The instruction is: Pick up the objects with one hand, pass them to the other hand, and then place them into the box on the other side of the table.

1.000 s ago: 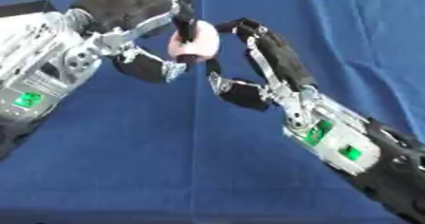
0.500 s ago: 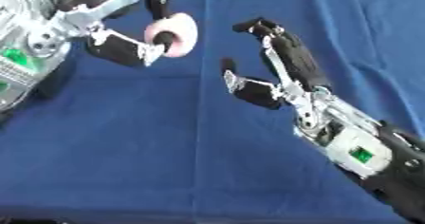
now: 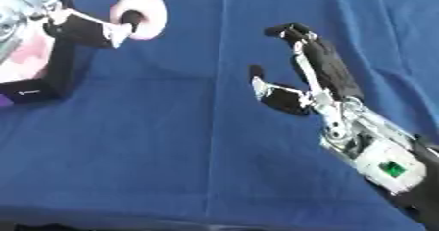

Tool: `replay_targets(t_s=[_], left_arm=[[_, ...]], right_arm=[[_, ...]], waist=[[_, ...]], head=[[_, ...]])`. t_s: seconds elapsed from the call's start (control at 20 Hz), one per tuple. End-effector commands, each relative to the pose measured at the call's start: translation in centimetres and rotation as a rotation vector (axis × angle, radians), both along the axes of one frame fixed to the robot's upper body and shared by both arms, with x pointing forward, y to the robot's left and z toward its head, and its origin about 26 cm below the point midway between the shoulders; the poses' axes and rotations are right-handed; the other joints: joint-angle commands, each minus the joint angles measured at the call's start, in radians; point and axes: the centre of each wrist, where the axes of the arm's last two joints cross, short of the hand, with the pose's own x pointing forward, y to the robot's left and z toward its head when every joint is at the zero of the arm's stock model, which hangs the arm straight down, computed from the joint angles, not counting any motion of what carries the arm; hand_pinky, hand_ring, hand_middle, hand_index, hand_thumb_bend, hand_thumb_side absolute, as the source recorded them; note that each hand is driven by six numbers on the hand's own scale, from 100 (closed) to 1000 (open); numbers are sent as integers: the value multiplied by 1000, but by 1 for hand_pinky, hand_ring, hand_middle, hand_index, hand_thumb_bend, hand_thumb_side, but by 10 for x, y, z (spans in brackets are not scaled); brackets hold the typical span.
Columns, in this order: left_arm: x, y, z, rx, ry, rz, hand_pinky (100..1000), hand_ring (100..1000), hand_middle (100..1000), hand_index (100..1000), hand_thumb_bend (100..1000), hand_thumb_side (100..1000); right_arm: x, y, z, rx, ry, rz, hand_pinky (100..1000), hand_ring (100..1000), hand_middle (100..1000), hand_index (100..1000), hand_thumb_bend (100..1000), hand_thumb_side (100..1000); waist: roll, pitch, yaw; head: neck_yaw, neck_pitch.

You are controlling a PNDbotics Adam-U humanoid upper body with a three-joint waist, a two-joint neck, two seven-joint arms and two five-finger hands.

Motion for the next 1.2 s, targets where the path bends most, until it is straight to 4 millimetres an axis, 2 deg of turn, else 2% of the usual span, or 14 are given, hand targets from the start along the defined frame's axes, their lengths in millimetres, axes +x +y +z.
replay_targets(t_s=[0.05,0.4,0.95,1.0,1.05,1.2], left_arm=[[0,26,18,-28,-58,78,763,614,489,399,101,121],[11,70,18,-51,-88,246,746,616,491,399,147,106],[43,136,2,-133,-104,531,765,618,496,400,100,105],[47,141,0,-137,-109,556,757,618,496,400,137,100],[51,147,-3,-135,-111,585,756,618,497,400,126,100],[62,162,-13,-148,-105,651,791,620,501,402,100,119]], right_arm=[[0,-6,9,-4,-39,-10,598,832,775,827,214,237],[-1,-8,8,15,-47,-22,595,829,772,824,217,222],[0,-8,8,60,-86,-19,582,824,767,815,215,205],[0,-8,9,67,-90,-21,581,823,767,815,154,246],[0,-9,9,72,-95,-24,581,823,766,814,216,203],[1,-10,10,85,-105,-28,578,821,763,812,213,204]], waist=[[-4,-22,-1],[-11,-19,-6],[-28,-11,-26],[-28,-11,-28],[-29,-10,-30],[-33,-8,-36]], head=[[23,6],[68,5],[145,-29],[148,-31],[151,-33],[160,-38]])
